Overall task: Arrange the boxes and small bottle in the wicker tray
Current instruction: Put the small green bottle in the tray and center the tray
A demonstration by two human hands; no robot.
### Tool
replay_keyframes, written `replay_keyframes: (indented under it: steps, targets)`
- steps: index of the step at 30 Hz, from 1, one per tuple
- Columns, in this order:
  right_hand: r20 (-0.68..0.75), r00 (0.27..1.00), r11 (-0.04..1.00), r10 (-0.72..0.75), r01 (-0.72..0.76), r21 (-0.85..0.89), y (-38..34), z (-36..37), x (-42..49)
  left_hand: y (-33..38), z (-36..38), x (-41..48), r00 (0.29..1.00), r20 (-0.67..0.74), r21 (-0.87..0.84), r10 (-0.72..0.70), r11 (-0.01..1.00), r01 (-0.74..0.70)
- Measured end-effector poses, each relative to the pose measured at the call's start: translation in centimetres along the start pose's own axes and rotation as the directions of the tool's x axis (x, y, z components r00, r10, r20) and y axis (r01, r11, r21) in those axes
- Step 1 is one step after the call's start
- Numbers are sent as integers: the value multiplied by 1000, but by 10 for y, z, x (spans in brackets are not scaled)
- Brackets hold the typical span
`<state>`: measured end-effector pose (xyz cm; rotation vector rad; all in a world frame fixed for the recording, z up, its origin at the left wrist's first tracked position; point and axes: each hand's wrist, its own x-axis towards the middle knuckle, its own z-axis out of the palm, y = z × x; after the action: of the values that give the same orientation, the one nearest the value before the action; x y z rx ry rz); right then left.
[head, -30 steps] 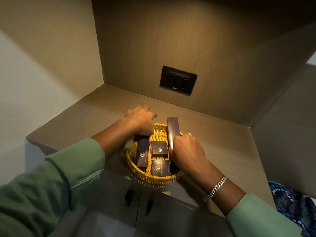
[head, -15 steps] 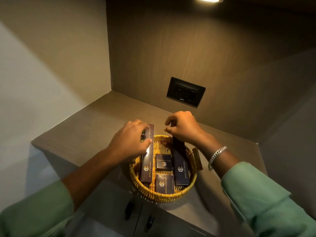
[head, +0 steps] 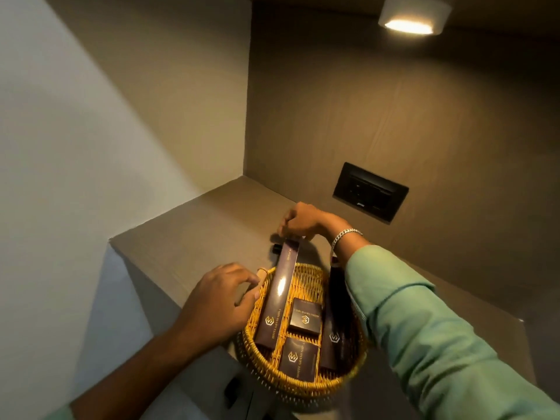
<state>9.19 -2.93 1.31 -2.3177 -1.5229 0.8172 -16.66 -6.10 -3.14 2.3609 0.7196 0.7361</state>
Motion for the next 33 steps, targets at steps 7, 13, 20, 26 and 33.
replay_keyframes:
  steps: [7, 13, 20, 26, 33]
  targets:
    - [144, 975, 957, 170, -128, -261, -18, 3, 25, 6, 6, -5, 997, -30, 0, -68, 998, 68]
    - [39, 997, 923, 74, -53, -381, -4, 14, 40, 7, 10, 1, 993, -70, 15, -100, 995, 101]
    - [-198, 980, 1000, 12, -12, -1, 18, -28, -4, 4, 10, 9, 997, -49, 27, -58, 998, 59]
    - [-229, 973, 979, -23, 68, 193, 29, -32, -81, 2, 7, 11, 999, -48, 30, 6, 1000, -5]
    - [-134, 989, 996, -62, 70, 52, 23, 10, -118, 4, 5, 11, 996, -17, 89, 83, 993, -81]
